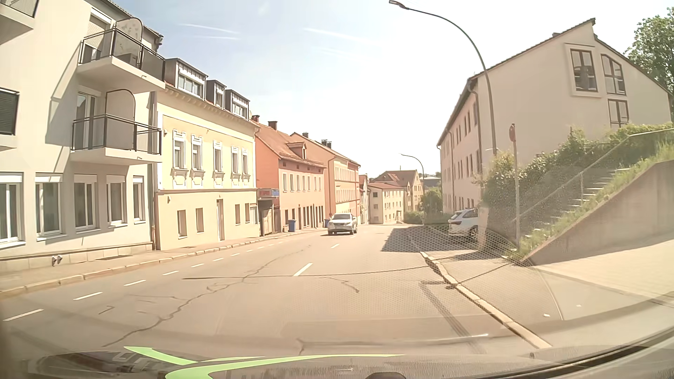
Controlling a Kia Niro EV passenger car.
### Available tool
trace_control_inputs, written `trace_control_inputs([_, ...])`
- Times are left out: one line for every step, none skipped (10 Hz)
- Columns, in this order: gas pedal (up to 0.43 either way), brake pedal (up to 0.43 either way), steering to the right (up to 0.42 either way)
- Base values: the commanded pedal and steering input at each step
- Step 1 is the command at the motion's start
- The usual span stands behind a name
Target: Follow the waypoints while adhering to traffic rules and regulations
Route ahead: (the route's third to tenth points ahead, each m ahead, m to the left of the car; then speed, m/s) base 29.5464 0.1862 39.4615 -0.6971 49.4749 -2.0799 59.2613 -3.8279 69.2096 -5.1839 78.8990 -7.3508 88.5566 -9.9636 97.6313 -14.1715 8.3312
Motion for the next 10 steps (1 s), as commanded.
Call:
trace_control_inputs([0.020,0.000,0.021])
trace_control_inputs([0.020,0.000,0.022])
trace_control_inputs([0.020,0.000,0.021])
trace_control_inputs([0.020,0.000,0.021])
trace_control_inputs([0.020,0.000,0.021])
trace_control_inputs([0.020,0.000,0.020])
trace_control_inputs([0.020,0.000,0.018])
trace_control_inputs([0.020,0.000,0.016])
trace_control_inputs([0.020,0.000,0.016])
trace_control_inputs([0.020,0.000,0.016])
